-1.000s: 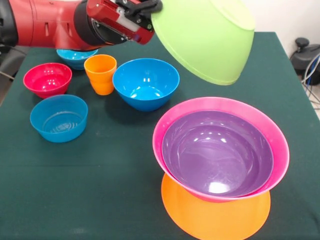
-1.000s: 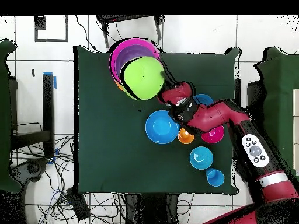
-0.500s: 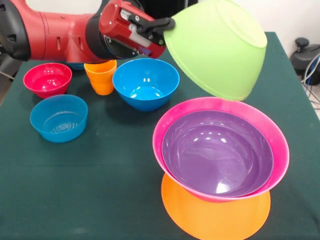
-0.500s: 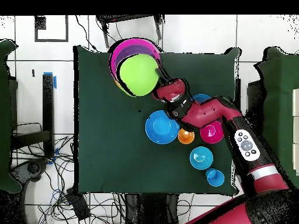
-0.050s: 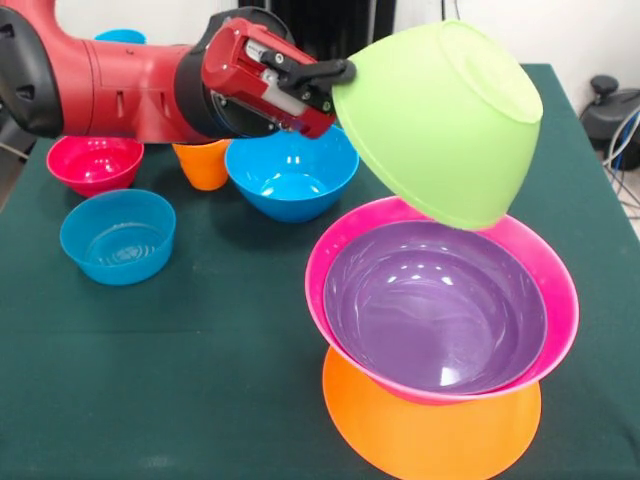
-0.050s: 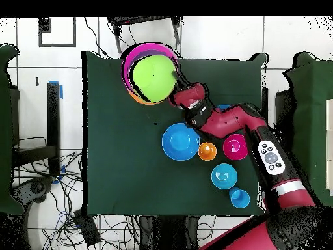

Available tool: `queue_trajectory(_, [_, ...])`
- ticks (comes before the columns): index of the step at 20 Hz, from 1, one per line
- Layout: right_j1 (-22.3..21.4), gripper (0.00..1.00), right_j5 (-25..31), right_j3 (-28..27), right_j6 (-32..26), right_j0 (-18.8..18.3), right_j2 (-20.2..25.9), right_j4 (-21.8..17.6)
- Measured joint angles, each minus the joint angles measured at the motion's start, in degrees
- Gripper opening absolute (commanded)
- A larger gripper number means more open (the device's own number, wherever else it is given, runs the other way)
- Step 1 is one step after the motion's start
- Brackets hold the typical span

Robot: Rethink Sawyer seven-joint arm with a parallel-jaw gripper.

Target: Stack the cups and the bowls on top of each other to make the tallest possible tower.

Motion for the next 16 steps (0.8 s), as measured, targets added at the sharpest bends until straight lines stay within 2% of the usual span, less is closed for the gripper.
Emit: queue_trajectory(16, [0.90,0.00,3.21,-4.89,0.00,0.29,-0.61,0.00])
